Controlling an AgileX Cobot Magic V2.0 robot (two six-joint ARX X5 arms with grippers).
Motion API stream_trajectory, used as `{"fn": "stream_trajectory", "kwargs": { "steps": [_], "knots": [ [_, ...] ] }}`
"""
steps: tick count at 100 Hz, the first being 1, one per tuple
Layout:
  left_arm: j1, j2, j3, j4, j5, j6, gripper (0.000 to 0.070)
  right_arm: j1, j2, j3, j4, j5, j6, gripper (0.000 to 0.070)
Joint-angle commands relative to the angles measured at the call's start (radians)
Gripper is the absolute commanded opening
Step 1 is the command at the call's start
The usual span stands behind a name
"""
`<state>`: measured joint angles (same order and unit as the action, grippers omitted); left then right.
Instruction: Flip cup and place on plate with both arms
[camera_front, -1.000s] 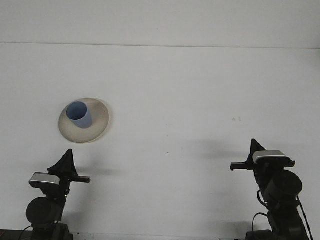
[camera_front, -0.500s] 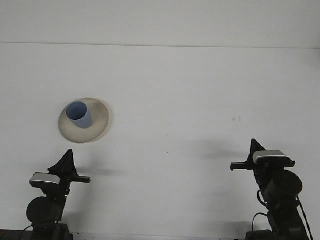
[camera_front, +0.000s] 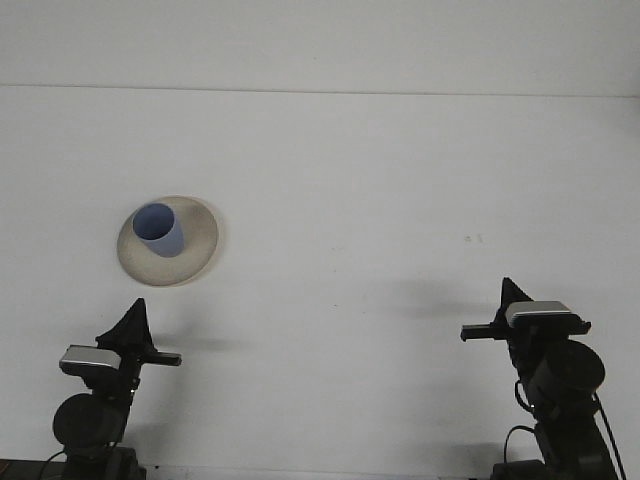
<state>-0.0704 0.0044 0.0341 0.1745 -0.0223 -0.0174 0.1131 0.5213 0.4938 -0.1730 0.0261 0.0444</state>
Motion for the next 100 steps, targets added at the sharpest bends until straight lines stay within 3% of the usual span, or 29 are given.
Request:
{"fn": "stream_trajectory", "kwargs": {
  "steps": [1, 31, 82, 100],
  "knots": [
    [-0.001, -0.001, -0.02, 0.01, -0.003, 0.005, 0.0012, 0.003, 0.003, 0.004, 0.016, 0.0, 0.011, 0.0],
    [-0.001, -0.001, -0.02, 0.01, -0.003, 0.005, 0.0012, -0.003, -0.107, -0.04, 0.019, 0.005, 0.003, 0.0],
    [-0.001, -0.001, -0.02, 0.01, -0.003, 0.005, 0.0012, -0.098, -0.521, -0.306, 0.026, 0.005, 0.004, 0.0],
    [-0.001, -0.001, -0.02, 0.01, -0.003, 0.005, 0.0012, -0.109, -0.52, -0.357, 0.076, 0.005, 0.004, 0.0]
  ]
}}
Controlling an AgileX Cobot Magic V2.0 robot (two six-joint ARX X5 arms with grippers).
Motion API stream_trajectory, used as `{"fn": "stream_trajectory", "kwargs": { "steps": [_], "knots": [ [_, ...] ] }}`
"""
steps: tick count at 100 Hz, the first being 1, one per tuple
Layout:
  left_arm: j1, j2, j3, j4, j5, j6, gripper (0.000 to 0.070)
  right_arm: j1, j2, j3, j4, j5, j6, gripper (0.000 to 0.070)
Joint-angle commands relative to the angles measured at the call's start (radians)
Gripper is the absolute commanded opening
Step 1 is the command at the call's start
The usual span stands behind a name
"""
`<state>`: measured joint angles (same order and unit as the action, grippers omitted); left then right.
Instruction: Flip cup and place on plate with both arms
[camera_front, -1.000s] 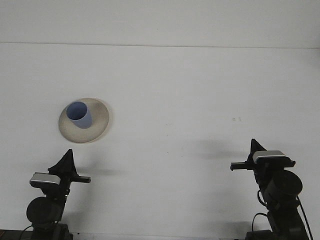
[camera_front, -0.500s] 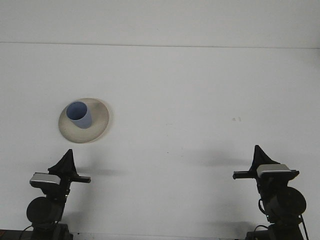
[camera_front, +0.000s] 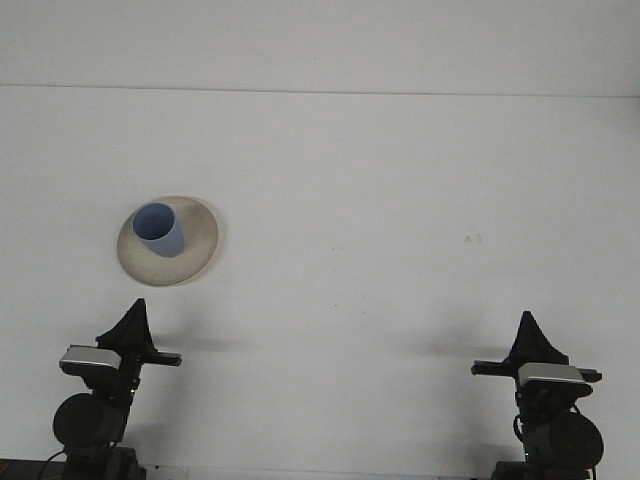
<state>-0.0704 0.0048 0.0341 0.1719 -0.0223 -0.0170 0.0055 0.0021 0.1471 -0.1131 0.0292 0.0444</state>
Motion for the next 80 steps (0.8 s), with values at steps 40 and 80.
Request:
{"fn": "stream_trajectory", "kwargs": {
  "steps": [40, 80],
  "knots": [
    [-0.001, -0.002, -0.02, 0.011, -0.003, 0.005, 0.0012, -0.007, -0.001, -0.135, 0.187, 0.005, 0.008, 0.0],
    [-0.001, -0.002, -0.02, 0.01, -0.003, 0.005, 0.0012, -0.007, -0.001, -0.135, 0.188, 0.005, 0.008, 0.0]
  ]
}}
